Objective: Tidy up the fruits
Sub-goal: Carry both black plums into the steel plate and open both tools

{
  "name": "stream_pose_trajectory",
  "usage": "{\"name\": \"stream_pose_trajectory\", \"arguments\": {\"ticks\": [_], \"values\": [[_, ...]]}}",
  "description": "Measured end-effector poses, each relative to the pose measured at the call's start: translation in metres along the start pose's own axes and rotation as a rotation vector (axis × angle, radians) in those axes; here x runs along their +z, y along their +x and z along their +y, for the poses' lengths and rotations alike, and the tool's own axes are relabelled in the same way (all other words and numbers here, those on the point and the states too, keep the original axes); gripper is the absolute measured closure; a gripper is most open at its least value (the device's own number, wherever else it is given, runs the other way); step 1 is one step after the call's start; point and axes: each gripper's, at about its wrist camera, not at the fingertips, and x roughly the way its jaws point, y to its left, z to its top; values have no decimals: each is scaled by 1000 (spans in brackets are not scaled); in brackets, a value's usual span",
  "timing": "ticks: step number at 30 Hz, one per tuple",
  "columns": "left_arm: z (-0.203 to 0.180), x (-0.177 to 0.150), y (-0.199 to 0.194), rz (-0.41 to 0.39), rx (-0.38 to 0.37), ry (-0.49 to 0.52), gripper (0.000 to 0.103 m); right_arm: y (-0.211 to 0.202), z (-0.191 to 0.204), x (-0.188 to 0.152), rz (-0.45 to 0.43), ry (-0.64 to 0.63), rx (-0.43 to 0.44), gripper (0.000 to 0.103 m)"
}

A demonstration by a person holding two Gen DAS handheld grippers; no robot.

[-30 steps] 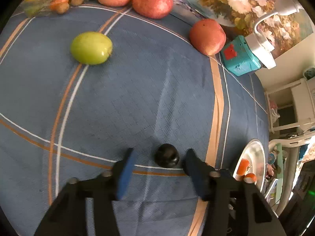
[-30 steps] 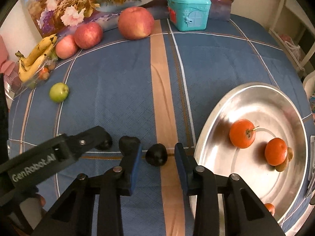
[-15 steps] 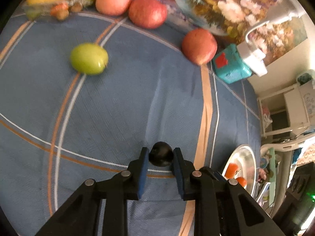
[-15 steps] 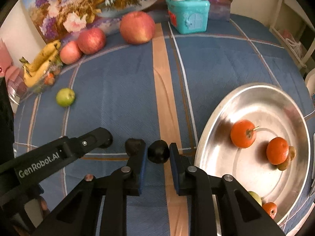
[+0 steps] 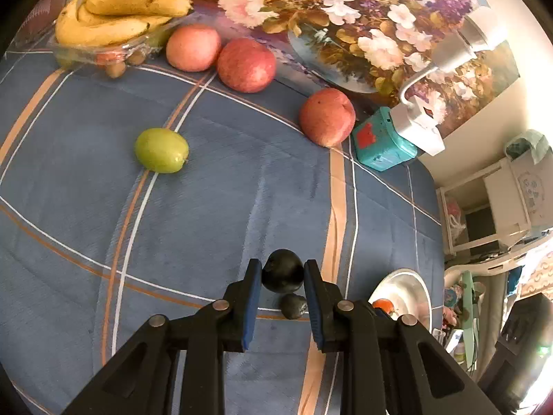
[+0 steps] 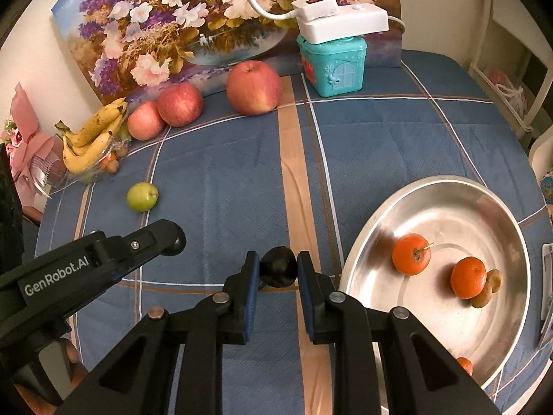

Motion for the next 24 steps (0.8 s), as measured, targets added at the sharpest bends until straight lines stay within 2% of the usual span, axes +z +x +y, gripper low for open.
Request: {"name": "stream_pose_trajectory", "arguments": {"ticks": [6, 9, 17, 24], "values": [[-12, -5, 0, 4, -9, 27, 76, -3, -15, 4, -8, 26, 1, 80], [-26, -12, 3, 23, -26, 58, 76, -5, -35, 8, -14, 73, -8, 80], [-83, -49, 19, 92, -53, 244, 76, -23, -120, 8, -60, 268, -149, 80], [-115, -82, 37, 170, -72, 355, 75, -22, -143, 3, -48, 328, -177, 79]]}}
